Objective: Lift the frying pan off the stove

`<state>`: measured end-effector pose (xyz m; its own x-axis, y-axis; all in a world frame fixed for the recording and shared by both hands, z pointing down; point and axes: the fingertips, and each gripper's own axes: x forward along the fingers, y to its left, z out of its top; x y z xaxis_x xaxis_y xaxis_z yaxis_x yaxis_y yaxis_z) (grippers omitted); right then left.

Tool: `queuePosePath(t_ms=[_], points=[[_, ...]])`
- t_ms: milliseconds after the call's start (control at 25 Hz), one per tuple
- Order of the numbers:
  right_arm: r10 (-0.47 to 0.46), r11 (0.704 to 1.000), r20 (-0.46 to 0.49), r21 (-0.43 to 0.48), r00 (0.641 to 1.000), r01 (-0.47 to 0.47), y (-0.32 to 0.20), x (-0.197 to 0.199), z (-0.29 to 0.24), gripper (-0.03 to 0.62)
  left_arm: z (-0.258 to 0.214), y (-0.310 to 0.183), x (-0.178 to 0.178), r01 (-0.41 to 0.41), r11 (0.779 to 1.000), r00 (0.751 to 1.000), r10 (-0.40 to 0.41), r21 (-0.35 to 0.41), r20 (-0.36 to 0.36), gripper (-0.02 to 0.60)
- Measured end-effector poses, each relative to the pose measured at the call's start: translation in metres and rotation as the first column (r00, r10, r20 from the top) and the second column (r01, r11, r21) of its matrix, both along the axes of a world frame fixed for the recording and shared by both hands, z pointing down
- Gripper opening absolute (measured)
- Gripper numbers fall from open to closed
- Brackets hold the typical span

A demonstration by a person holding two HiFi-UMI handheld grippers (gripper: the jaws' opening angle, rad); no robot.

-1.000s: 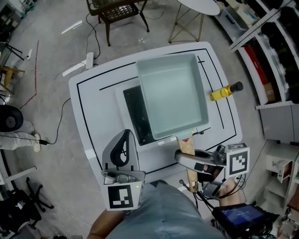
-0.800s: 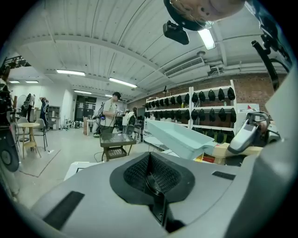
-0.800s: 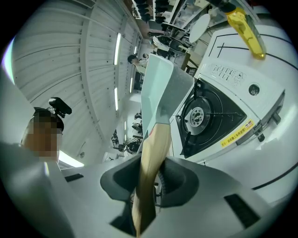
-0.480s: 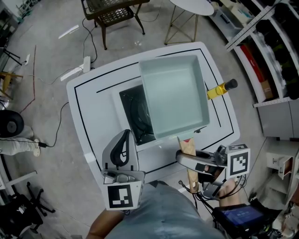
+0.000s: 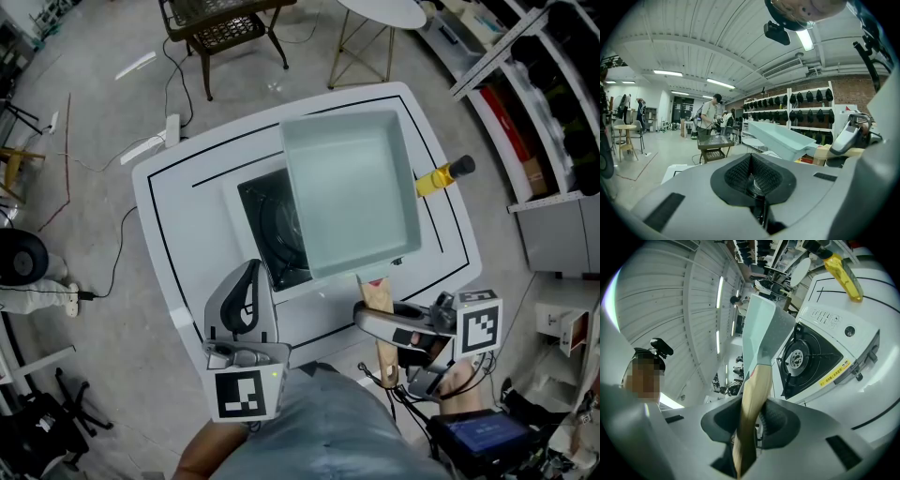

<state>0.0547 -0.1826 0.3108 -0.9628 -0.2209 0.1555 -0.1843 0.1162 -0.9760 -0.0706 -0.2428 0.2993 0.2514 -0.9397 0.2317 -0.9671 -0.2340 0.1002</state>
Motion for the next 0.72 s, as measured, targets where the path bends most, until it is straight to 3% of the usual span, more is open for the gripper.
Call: queuePosePath(t_ms=[600,720], points=[[-0.013,1.0,0.016,0.011,1.0,0.013,0.0003,-0.0022,-0.0017,0.123,0.0027,0.0008,-0.0025,0.011,1.0,1.0,-0.011,-0.018,-0.007,0.017],[-0.015,1.0,0.017,0.014,1.0,0.014,0.0007,-0.002,-0.0009,0.123,0.0008,0.0001,-0.0037,0.012,1.0,1.0,-0.012,0.011,0.005,0.017]])
